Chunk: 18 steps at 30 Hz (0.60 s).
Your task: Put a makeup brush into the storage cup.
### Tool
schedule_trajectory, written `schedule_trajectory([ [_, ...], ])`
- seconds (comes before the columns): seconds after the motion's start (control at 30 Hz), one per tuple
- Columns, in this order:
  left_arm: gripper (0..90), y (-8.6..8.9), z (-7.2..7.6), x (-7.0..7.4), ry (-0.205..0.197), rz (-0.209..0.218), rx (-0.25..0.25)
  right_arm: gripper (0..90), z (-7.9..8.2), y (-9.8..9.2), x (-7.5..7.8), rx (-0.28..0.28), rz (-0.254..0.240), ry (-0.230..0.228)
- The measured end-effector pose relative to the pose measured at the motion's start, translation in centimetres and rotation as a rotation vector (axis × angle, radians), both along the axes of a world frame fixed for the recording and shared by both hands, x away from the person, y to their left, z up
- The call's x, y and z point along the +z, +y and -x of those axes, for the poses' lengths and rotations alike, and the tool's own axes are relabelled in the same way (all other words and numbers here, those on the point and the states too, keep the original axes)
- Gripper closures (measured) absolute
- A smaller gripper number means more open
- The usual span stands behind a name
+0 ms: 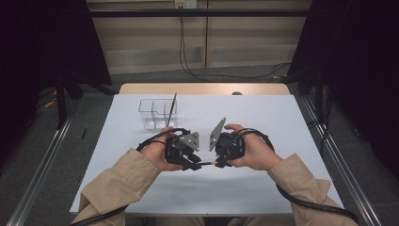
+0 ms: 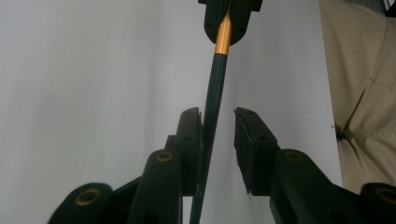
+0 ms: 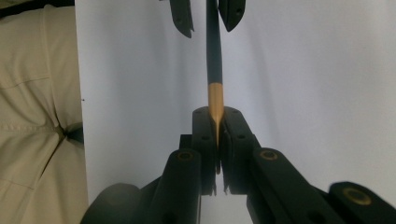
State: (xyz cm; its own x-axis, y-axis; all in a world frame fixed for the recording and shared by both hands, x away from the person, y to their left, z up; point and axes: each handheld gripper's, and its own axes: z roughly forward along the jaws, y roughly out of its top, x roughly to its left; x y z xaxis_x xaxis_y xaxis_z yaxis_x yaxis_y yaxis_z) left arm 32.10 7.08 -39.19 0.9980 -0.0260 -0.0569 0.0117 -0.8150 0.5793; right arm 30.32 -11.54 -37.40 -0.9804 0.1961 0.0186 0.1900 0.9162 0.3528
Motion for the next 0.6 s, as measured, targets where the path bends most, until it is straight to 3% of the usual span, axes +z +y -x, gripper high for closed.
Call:
schedule_trajectory([
  [0.2,72.9,-0.21,0.07,-0.01,-0.013,-0.001,-0.001,85.5,0.02,0.22,0.32,0.007,-0.027,0.002],
  [0.37,77.3,-0.36,0.19,-0.18,-0.001,0.008,-0.001,85.5,0.11,0.48,0.31,0.017,-0.024,0.003],
  [0.6,81.9,-0.25,0.22,-0.13,0.002,0.009,0.012,85.3,0.0,0.32,0.49,0.009,-0.069,0.004],
])
